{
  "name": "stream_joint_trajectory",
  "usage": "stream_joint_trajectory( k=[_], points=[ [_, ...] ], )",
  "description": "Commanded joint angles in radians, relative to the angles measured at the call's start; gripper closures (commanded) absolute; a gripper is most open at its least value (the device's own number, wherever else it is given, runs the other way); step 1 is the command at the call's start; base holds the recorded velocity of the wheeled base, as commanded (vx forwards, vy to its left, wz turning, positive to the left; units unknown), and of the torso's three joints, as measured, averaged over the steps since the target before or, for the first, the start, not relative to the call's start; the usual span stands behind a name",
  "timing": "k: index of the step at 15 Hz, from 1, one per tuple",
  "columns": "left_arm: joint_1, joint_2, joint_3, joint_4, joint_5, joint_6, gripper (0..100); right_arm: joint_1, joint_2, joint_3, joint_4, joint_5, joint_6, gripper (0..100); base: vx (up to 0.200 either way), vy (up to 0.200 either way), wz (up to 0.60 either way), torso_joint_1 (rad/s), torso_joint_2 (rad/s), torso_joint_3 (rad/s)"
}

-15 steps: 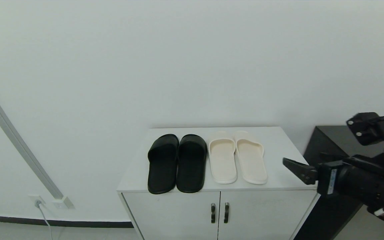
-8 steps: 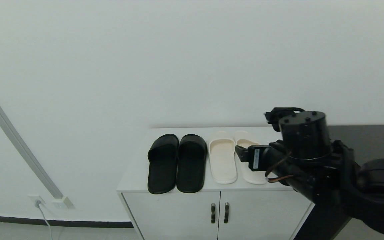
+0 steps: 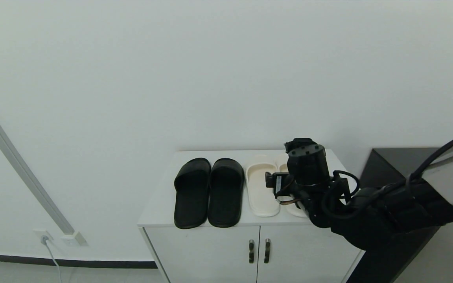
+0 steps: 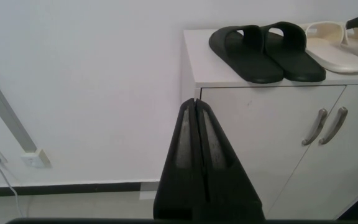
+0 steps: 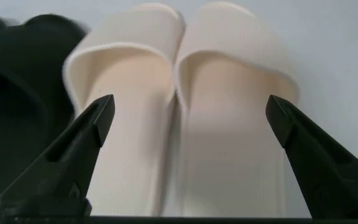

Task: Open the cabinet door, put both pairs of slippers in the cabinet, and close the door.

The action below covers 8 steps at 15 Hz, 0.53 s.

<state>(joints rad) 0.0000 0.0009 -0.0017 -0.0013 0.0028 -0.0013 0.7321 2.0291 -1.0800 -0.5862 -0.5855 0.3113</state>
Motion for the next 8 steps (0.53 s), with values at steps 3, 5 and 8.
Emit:
stream_joint_trajectory(
  k=[3,5,8],
  points=[
    [0.000,0.001,0.000,0.000,-0.001,0.000,100,-0.017,0.102,-0.074,-0.004,0.006,-0.015,0,0.000,0.000,0.00,0.000,0.00,0.000],
    [0.000,0.001,0.000,0.000,-0.001,0.000,100,-0.019,0.132,-0.123,-0.003,0.006,-0.017,0,0.000,0.000,0.00,0.000,0.00,0.000],
    [0.000,0.001,0.000,0.000,0.000,0.000,100,-0.034,0.157,-0.152,-0.014,0.019,-0.046,0,0.000,0.000,0.00,0.000,0.00,0.000]
  ],
)
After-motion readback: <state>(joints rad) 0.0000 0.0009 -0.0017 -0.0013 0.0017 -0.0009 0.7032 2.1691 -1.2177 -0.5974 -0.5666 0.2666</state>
